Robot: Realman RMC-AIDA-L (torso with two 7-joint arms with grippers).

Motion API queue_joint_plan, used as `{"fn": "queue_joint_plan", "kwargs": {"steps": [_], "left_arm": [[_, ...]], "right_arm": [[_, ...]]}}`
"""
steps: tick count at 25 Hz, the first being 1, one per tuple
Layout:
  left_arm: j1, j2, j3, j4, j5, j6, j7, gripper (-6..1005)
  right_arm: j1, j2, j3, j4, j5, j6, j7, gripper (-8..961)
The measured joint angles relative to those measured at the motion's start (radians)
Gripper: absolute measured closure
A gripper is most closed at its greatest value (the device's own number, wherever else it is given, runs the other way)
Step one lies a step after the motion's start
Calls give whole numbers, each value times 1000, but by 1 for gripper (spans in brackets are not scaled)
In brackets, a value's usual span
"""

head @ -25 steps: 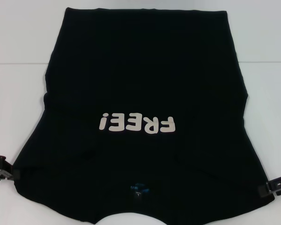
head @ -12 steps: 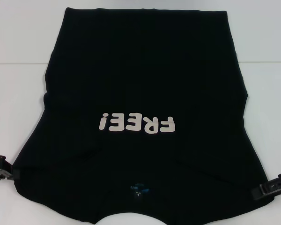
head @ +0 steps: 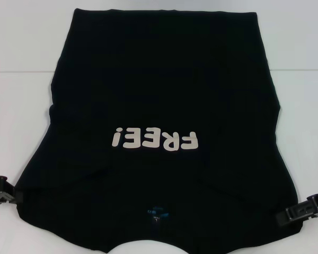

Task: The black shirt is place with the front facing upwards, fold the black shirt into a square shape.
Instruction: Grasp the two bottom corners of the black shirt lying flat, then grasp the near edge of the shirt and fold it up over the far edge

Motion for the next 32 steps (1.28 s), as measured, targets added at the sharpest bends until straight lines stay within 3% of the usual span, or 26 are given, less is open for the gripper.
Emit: {"fn": "queue_joint_plan", "kwargs": {"steps": [16, 32], "left_arm": [[0, 0, 0, -2, 0, 2, 0, 1000], [0, 1, 0, -8, -4, 0, 0, 1000]], "right_arm": [[-10, -15, -7, 4, -12, 5, 5, 129], [0, -3, -11, 6, -24, 6, 6, 149]]}}
